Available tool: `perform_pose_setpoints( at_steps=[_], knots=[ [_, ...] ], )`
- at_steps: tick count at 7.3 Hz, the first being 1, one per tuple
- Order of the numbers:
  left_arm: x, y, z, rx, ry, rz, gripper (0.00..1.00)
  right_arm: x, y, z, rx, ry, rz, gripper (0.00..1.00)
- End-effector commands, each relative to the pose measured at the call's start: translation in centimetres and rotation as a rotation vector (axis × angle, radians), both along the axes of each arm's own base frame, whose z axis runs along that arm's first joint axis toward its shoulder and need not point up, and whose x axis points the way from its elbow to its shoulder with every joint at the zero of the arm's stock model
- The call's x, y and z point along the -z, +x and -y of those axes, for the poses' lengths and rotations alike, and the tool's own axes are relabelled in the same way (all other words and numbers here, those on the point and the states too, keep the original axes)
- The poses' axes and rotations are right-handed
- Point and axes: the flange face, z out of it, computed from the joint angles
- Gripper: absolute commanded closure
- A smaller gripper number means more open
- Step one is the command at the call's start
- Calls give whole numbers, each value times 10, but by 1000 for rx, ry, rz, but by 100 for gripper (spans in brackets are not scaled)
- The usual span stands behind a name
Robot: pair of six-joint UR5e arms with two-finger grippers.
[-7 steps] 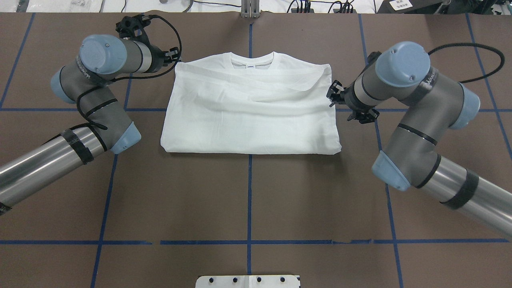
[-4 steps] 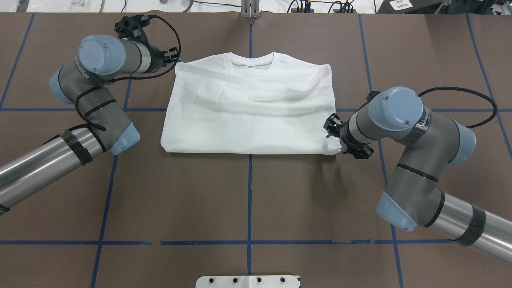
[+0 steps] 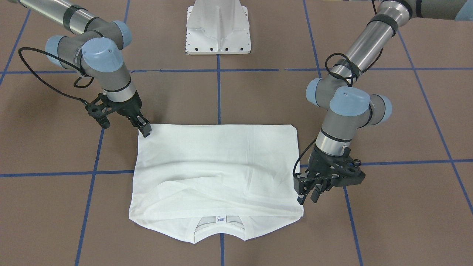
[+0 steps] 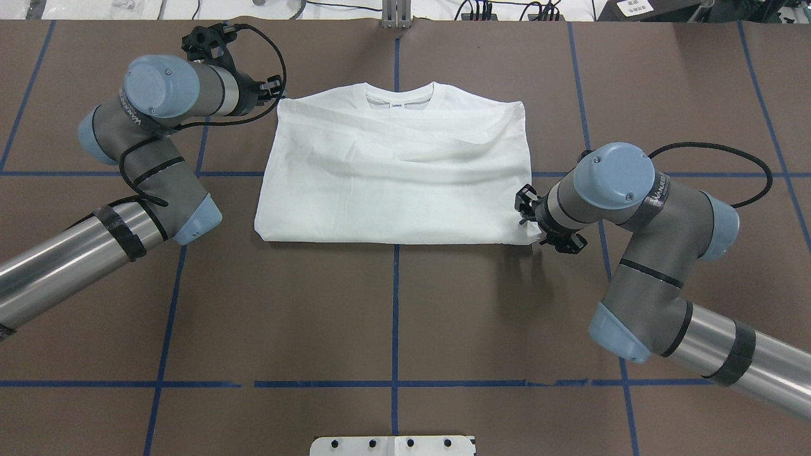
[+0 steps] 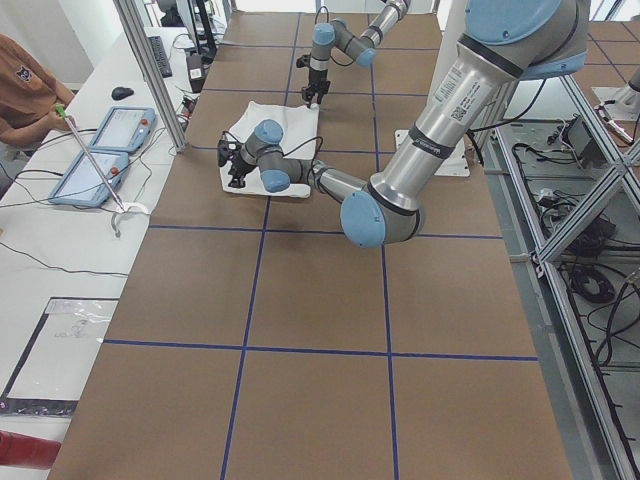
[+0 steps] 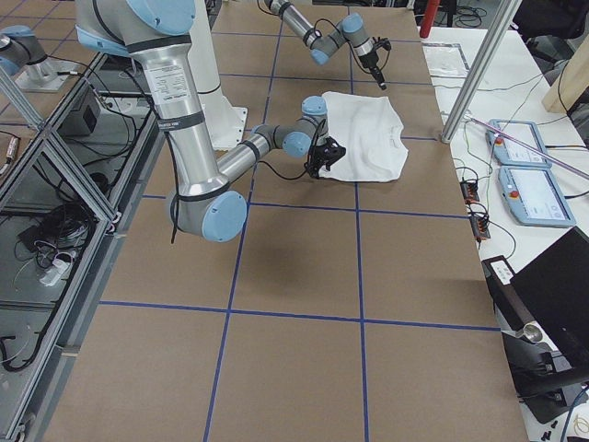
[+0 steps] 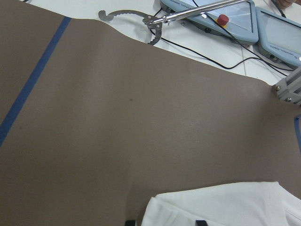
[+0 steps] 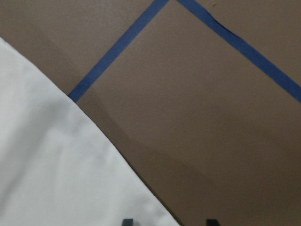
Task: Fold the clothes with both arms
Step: 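Lower the right gripper to the shirt edge nearest it and grasp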
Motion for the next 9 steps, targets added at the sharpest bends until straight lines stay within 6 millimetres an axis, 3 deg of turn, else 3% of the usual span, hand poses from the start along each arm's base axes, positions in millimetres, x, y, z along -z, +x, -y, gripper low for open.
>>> perform_pose_setpoints(
  at_steps=[1, 2, 3, 4, 6, 8, 9],
  knots=[
    [1, 0, 0, 0, 2, -2, 48, 4, -1, 0, -21, -26, 14, 100],
    [2, 0, 0, 1, 2, -4, 48, 8, 0, -1, -18, -24, 22, 100],
    [18, -4, -5, 0, 16, -31, 48, 19, 5, -5, -13, -15, 44, 100],
    [30, -7, -25, -58, -12, -85, 48, 29, 18, -12, -14, -8, 66, 100],
    [52, -12, -53, -122, -58, -186, 48, 25, 49, -41, -14, -36, 84, 100],
    [88, -12, -84, -179, -135, -295, 48, 34, 75, -111, 38, -67, 109, 100],
    [88, 3, -121, -224, -168, -313, 48, 44, 65, -147, 101, -85, 112, 100]
  ],
)
